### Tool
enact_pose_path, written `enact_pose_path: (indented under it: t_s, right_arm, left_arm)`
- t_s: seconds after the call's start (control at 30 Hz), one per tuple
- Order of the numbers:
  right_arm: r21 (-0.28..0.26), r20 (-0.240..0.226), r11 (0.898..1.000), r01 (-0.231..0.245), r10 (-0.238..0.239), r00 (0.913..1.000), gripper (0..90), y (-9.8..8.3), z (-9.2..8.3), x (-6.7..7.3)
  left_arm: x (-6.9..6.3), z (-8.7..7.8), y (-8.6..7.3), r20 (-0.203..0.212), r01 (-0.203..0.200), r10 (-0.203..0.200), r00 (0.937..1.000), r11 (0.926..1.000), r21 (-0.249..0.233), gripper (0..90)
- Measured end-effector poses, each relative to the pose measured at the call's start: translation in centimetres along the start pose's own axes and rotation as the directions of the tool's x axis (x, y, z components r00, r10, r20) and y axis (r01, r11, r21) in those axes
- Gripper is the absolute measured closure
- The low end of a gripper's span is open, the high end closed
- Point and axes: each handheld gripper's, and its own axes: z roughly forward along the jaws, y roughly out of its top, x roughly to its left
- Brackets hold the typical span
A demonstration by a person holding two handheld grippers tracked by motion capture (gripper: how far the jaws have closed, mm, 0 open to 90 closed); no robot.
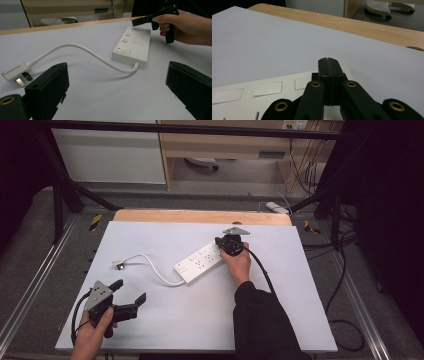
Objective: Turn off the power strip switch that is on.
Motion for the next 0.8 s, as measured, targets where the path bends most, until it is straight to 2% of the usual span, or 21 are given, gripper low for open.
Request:
enact_pose_path:
  t_s: [0.8]
  right_arm:
    - [0.006, -0.015, 1.0, -0.01, 0.01, 0.9998, 90.0, -0.18, 0.55, 0.46]
  left_arm:
    - [-0.02, 0.04, 0.01, 0.01, 0.002, -0.002, 1.0, 1.0, -0.001, 4.9]
